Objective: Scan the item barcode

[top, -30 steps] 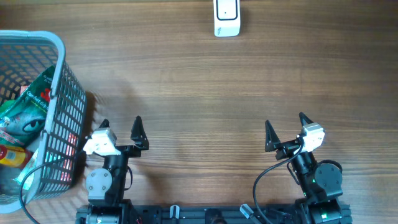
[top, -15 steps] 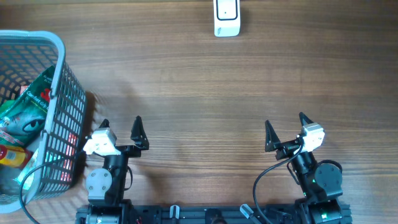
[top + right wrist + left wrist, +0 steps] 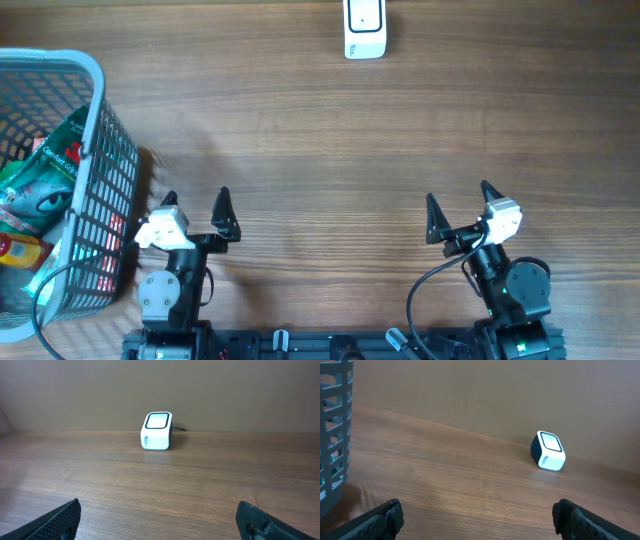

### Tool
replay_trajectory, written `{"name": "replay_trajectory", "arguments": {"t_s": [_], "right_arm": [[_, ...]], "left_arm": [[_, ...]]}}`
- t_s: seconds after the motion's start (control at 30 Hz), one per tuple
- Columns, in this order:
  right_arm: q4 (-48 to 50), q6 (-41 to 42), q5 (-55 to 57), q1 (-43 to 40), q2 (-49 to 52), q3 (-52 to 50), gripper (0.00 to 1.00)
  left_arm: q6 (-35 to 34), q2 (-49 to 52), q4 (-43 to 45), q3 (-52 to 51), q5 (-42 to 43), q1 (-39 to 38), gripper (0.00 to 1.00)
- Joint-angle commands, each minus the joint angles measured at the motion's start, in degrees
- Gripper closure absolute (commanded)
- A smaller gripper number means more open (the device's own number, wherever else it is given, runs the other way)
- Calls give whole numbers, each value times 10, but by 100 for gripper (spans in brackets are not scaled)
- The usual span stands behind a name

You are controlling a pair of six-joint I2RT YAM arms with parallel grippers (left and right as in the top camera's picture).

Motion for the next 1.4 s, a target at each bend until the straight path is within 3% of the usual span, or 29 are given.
{"name": "replay_trajectory", "arguments": {"t_s": [0.0, 0.43, 0.67, 0.77, 1.03, 1.13, 1.37], "right_arm": [[2, 10, -8, 2, 2, -1, 0], [2, 10, -8, 2, 2, -1, 0], [2, 10, -8, 2, 2, -1, 0], [2, 10, -8, 2, 2, -1, 0], [2, 10, -8, 2, 2, -1, 0], [2, 10, -8, 2, 2, -1, 0], [2, 10, -8, 2, 2, -1, 0]], "left_arm": [[-9, 0, -3, 0, 19, 3, 0], [-9, 0, -6, 0, 5, 3, 0], [-9, 0, -4, 5, 51, 3, 0], [-9, 0, -5, 40, 94, 3, 0], [-9, 18, -26, 137, 96, 3, 0], [-9, 68, -44, 189, 98, 3, 0], [-6, 331, -166, 428, 97, 3, 0]]}}
